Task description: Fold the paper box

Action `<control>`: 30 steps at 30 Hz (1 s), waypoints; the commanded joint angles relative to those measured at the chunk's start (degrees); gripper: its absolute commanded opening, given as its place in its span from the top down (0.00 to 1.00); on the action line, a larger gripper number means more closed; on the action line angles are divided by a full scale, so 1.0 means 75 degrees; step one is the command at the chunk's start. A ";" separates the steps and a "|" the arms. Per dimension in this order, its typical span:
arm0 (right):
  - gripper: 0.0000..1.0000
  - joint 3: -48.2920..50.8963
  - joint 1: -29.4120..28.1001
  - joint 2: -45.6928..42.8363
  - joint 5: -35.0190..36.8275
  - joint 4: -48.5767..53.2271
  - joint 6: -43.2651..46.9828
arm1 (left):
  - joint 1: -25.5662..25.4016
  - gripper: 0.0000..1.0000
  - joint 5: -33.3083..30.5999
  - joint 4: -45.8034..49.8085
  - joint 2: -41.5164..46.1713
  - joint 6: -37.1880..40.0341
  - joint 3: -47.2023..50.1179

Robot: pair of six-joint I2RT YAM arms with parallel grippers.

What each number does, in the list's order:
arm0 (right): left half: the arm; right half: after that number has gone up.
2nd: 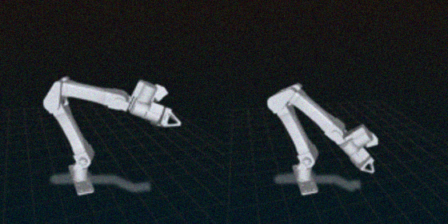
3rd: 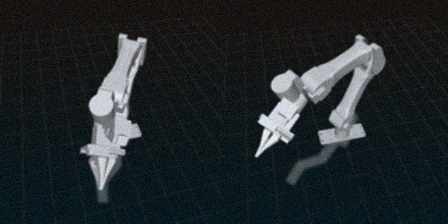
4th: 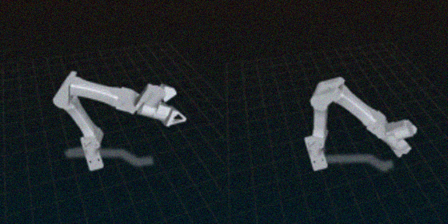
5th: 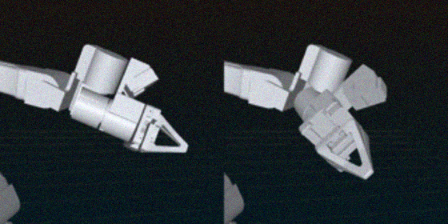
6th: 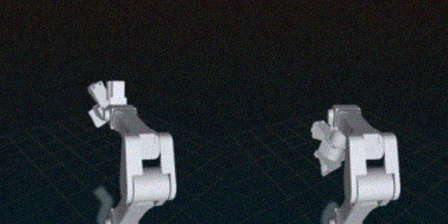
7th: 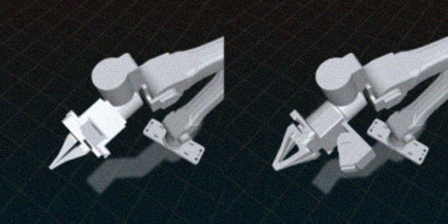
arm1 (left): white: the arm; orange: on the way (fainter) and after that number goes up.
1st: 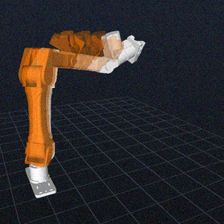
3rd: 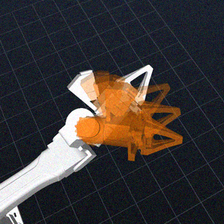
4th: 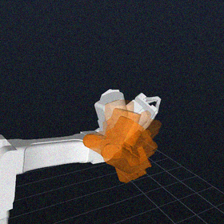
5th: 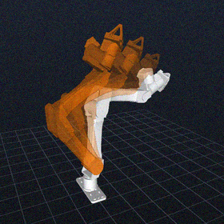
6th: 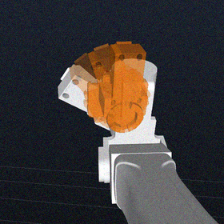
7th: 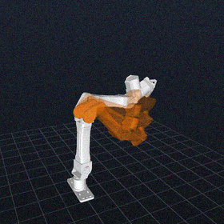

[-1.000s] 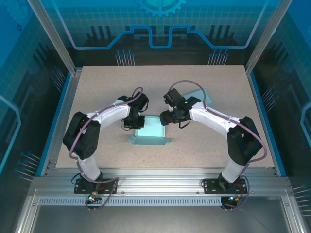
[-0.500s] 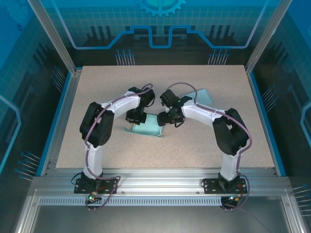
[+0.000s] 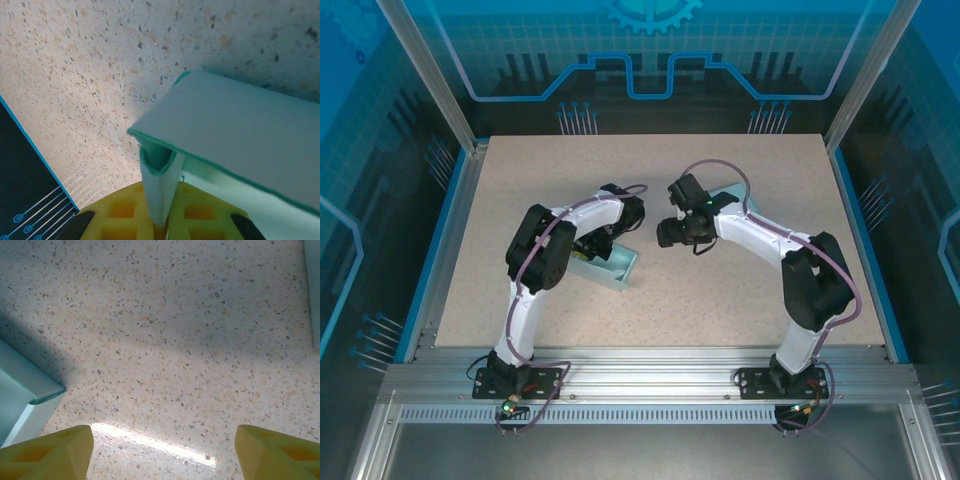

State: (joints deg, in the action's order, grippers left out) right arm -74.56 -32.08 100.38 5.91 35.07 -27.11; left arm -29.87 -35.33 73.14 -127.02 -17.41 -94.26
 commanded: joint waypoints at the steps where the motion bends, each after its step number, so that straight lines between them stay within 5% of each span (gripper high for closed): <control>1: 0.24 0.0196 0.0115 -0.0277 0.0171 0.0140 -0.0137 | -0.0049 1.00 -0.0699 -0.0504 0.0061 -0.0058 0.0285; 8: 0.24 0.0426 0.0175 -0.0563 0.0320 0.0061 -0.0215 | -0.0049 1.00 -0.0586 -0.2433 0.0612 0.0980 0.0475; 18: 0.24 0.0759 0.0348 -0.1158 0.0757 0.0179 -0.0401 | -0.0247 1.00 -0.0030 -0.6048 0.0546 0.4385 0.0286; 24: 0.23 0.1192 0.0675 -0.1838 0.0808 0.0157 -0.0521 | -0.0328 1.00 0.0861 -0.6185 0.0143 0.6283 0.0175; 30: 0.23 0.1421 0.0855 -0.2200 0.0771 0.0150 -0.0557 | -0.0343 0.87 0.1401 -0.5875 -0.0060 0.6954 -0.0110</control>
State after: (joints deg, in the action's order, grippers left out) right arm -64.82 -26.44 85.49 11.38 35.42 -30.28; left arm -31.83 -27.57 28.36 -124.20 29.54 -93.95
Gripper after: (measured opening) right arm 0.772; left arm 0.115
